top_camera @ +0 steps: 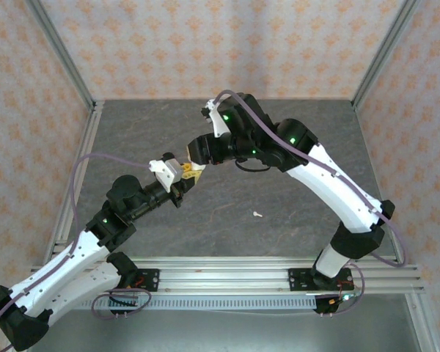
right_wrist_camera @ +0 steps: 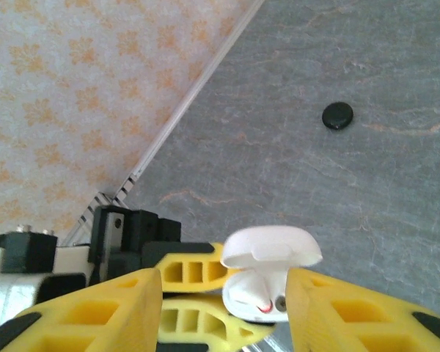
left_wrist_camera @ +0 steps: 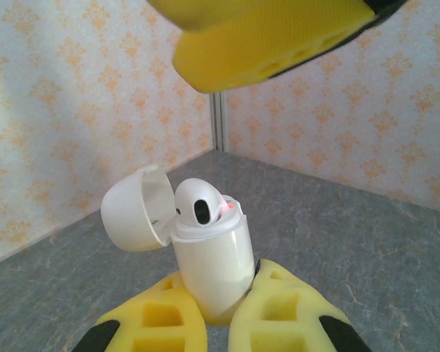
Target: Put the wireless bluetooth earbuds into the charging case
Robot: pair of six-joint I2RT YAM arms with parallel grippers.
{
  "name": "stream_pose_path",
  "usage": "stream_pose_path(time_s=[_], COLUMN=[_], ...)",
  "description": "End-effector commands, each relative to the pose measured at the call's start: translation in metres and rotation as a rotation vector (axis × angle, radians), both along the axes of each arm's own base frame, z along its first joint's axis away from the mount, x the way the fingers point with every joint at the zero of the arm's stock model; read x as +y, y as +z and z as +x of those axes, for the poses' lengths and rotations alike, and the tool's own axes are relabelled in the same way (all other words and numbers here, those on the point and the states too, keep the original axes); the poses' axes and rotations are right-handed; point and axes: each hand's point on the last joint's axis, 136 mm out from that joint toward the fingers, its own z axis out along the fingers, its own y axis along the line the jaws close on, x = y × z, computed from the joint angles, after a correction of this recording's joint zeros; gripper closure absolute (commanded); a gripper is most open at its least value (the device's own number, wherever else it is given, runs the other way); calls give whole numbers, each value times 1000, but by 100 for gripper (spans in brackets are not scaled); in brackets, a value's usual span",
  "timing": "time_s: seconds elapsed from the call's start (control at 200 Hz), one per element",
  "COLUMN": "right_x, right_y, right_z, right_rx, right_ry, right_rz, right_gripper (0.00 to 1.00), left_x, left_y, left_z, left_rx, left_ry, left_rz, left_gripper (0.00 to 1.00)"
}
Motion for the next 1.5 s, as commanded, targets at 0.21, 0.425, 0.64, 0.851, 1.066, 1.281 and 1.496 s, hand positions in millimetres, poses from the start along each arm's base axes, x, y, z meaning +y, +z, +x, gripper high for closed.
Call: stream_pose_path(time_s=[0.21,0.425,0.64,0.851,1.066,1.281,1.496], right_x=[-50,-41,-35,-32,-30,-25,-20], right_y=[10,13,9,8,4,5,0], right_z=[25,22,28,28,28,28,26], right_rx=[256,380,447,480,502,518,533], right_ry=[-191,-172,-189,-183,-186,-175,-166], right_rz=[448,605,690,737,762,780,775], right_gripper=[47,45,45,45,45,45,45], left_x=[-1,-5,-10,-11,-10,-9,-8], left_y=[35,53,65,72,75,74,77], left_z=[-10,-9,-4,3,11,16,21], left_rx=[-49,-76,-88,-88,-79,-70,-69], left_ry=[-41,-54,-63,-45,-12,8,30], left_rz=[-79,-115,-135,-148,-165,-180,-200], left_gripper=[100,100,100,100,100,100,100])
